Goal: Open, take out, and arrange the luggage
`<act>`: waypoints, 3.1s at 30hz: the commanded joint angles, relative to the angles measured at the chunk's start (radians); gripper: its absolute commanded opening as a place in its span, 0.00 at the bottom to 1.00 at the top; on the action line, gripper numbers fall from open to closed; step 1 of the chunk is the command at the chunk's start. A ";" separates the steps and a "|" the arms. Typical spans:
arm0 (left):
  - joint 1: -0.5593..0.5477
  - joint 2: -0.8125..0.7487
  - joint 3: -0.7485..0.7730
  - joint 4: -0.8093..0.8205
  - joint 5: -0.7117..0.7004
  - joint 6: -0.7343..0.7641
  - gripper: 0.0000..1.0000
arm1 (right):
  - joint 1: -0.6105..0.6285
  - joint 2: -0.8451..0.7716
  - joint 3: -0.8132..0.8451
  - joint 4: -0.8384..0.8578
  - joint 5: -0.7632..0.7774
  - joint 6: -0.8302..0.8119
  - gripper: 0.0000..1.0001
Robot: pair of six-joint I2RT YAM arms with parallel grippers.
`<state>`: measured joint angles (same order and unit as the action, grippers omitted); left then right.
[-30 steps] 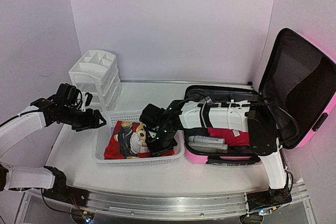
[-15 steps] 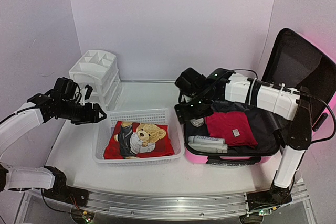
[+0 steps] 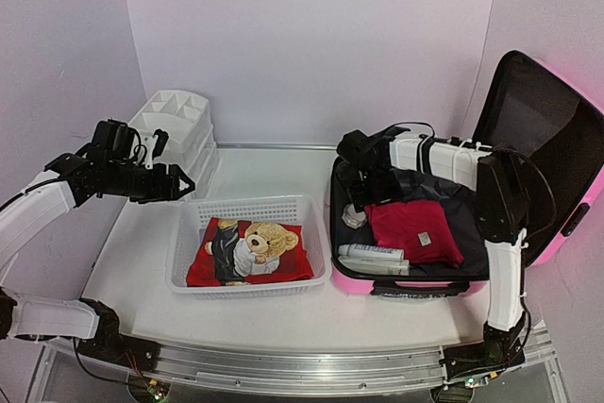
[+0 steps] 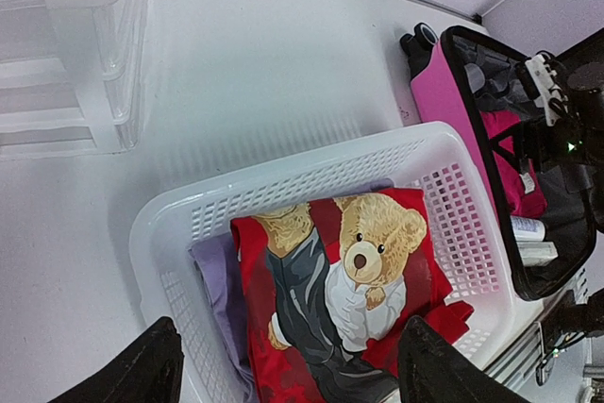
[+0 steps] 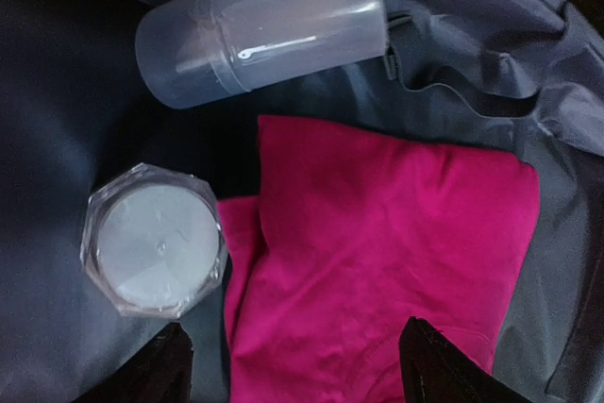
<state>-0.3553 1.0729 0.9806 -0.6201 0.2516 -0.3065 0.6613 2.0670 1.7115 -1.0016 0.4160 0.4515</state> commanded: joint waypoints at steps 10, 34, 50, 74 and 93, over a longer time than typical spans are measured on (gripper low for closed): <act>-0.057 -0.026 0.039 0.044 -0.060 0.109 0.78 | -0.022 0.166 0.148 0.003 0.058 -0.032 0.57; -0.062 -0.032 0.030 0.034 -0.100 0.116 0.79 | -0.066 0.173 0.171 0.004 0.072 -0.032 0.01; -0.063 -0.033 0.027 0.034 -0.105 0.115 0.79 | -0.159 -0.164 -0.140 0.259 -0.238 -0.131 0.00; -0.063 -0.025 0.022 0.034 -0.104 0.110 0.79 | -0.281 -0.214 -0.336 0.577 -0.528 -0.099 0.00; -0.062 -0.011 0.019 0.025 -0.193 0.073 0.80 | -0.280 -0.167 -0.100 0.180 -0.429 -0.049 0.72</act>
<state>-0.4145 1.0630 0.9817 -0.6186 0.1200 -0.2096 0.3809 1.9774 1.5822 -0.6918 -0.0544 0.4072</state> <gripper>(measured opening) 0.794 0.675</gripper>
